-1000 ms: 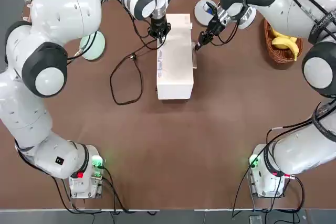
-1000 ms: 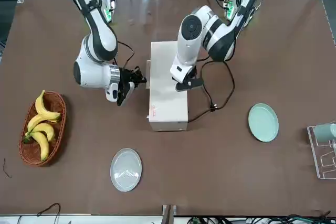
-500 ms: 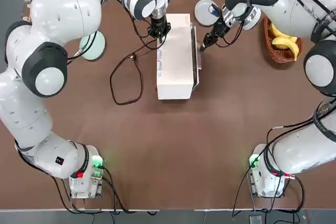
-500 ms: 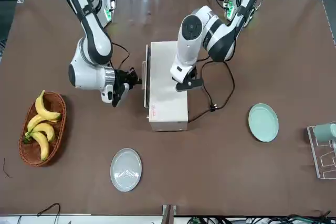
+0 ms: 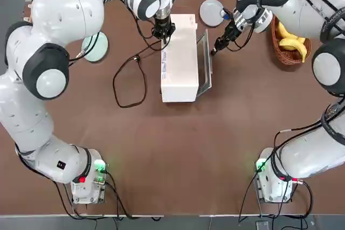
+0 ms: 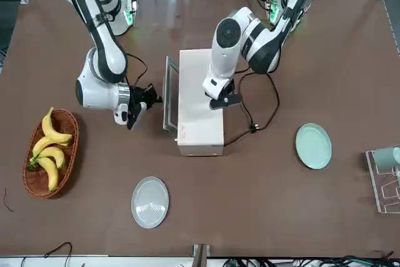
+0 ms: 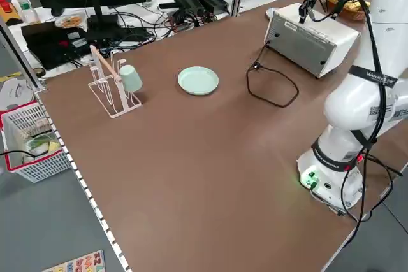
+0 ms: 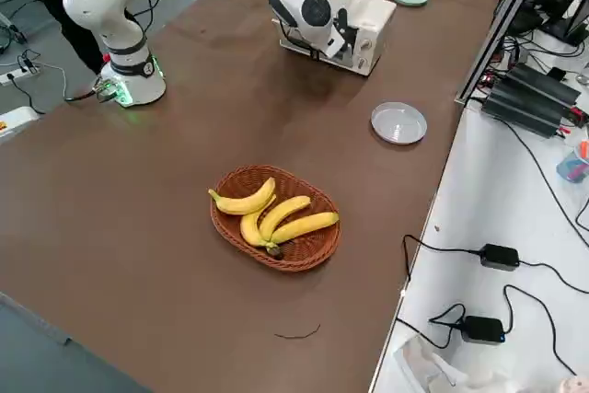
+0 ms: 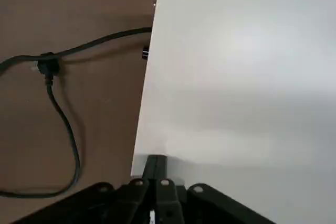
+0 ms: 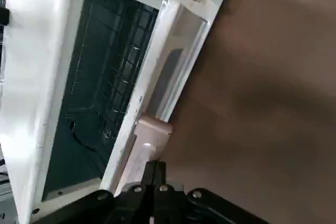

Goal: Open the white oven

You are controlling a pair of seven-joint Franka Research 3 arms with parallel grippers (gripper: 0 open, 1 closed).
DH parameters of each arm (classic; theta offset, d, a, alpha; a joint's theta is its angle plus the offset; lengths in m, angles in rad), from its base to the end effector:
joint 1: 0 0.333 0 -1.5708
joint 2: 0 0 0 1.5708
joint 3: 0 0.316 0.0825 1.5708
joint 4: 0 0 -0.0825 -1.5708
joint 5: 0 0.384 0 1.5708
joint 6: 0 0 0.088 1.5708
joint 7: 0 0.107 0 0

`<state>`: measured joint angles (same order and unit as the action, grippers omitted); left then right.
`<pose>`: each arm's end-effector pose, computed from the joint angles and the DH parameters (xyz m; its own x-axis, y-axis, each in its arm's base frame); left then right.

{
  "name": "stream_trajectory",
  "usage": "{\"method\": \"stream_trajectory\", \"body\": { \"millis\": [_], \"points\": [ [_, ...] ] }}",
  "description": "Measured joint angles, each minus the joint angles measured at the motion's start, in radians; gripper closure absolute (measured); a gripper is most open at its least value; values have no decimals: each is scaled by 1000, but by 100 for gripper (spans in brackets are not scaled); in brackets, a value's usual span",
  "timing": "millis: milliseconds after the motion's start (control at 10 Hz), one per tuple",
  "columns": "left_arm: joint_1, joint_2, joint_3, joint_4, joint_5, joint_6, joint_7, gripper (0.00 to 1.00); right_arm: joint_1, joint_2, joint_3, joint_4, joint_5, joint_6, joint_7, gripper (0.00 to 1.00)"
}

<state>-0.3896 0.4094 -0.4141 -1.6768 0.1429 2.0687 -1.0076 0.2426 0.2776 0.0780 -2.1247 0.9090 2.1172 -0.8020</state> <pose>0.4844 -0.4505 0.3833 0.9857 0.1676 -0.0180 0.1681 -0.9851 0.0353 0.5137 0.2082 0.2718 0.8857 0.4540 0.0968 0.3906 -0.6163 -0.6838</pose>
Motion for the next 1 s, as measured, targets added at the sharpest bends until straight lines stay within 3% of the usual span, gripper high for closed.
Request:
{"method": "stream_trajectory", "body": {
  "millis": [400, 800, 1000],
  "points": [
    [0, 0, 0, 0, 0, 1, 0, 99, 1, 30, -49, -8, -1, -20, -23, 97],
    [1, 0, 1, 0, 0, 3, 0, 99, -10, 60, -166, -10, -52, -97, -94, 97],
    [2, 0, 1, 0, 0, 4, 0, 99, -27, 65, -219, -8, -161, -100, -111, 97]
  ]
}}
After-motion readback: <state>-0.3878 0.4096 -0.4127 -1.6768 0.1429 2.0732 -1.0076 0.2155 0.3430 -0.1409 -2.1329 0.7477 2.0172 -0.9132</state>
